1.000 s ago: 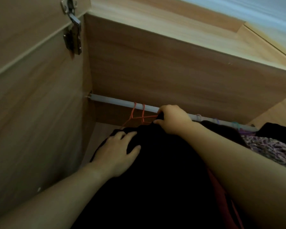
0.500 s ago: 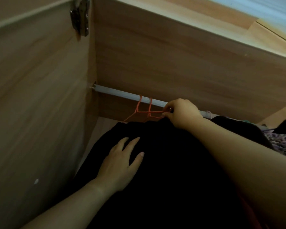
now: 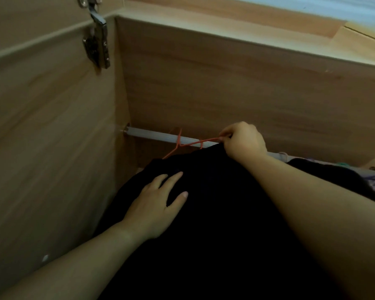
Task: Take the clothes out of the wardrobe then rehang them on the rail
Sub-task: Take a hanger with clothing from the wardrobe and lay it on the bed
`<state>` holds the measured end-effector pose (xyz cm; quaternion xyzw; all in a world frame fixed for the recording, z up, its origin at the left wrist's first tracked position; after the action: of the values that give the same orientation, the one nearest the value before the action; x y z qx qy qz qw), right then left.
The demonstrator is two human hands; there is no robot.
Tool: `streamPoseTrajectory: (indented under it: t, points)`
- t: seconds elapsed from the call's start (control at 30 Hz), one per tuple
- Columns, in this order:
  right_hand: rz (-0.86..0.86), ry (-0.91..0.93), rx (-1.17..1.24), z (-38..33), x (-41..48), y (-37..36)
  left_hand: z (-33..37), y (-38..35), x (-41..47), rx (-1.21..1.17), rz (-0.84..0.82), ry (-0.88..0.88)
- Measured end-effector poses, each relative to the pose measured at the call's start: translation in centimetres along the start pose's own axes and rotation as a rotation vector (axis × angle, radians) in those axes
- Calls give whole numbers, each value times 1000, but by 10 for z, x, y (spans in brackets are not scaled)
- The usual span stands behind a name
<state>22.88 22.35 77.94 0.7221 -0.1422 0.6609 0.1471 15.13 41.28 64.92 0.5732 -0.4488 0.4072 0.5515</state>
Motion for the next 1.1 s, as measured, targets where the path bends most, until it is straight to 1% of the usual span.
streamPoseTrajectory:
  t: [0.1, 0.2, 0.27, 0.43, 0.5, 0.57, 0.63, 0.77, 0.83, 0.9, 1.0, 1.03, 1.1]
  points:
    - [36, -24, 12, 12, -5, 4, -3, 14, -7, 62, -8, 3]
    - [71, -78, 5, 22, -6, 9, -6, 22, -18, 99, -73, 21]
    - [84, -92, 31, 21, -6, 12, -4, 27, -22, 88, -117, 42]
    - [120, -109, 43, 17, -9, 19, 1, 39, -21, 70, -114, 75]
    - [134, -121, 31, 13, -5, 21, 1, 44, -18, 59, -163, 76]
    - [112, -116, 5, 9, -4, 15, -4, 43, -18, 32, -206, 99]
    - [99, -97, -11, 7, -8, 17, -5, 43, -18, 6, -199, 130]
    - [135, -25, -51, 1, -32, 30, -7, 40, -36, 79, -183, 163]
    - [192, 20, -52, -4, -45, 44, -1, 43, -50, 154, -161, 129]
    - [199, 16, 6, 0, -65, 55, 11, 44, -72, 157, -110, 93]
    - [169, -46, 111, 27, -95, 59, 24, 48, -99, 75, 140, 63]
    - [152, -68, 119, 38, -110, 57, 25, 49, -106, 79, 179, 82]
    - [139, -69, 173, 56, -137, 56, 21, 54, -116, 188, 186, 115]
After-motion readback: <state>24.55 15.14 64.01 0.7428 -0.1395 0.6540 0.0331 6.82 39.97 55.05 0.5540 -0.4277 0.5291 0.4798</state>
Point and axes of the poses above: each hand's wrist, its own x-axis towards the middle knuckle, its own y-axis out of the back of the hand, z = x × y, the point moved 1 cm from there along x, towards the middle knuckle, and after that the axes turned 7 degrees about -y, right-handed, at the moved point
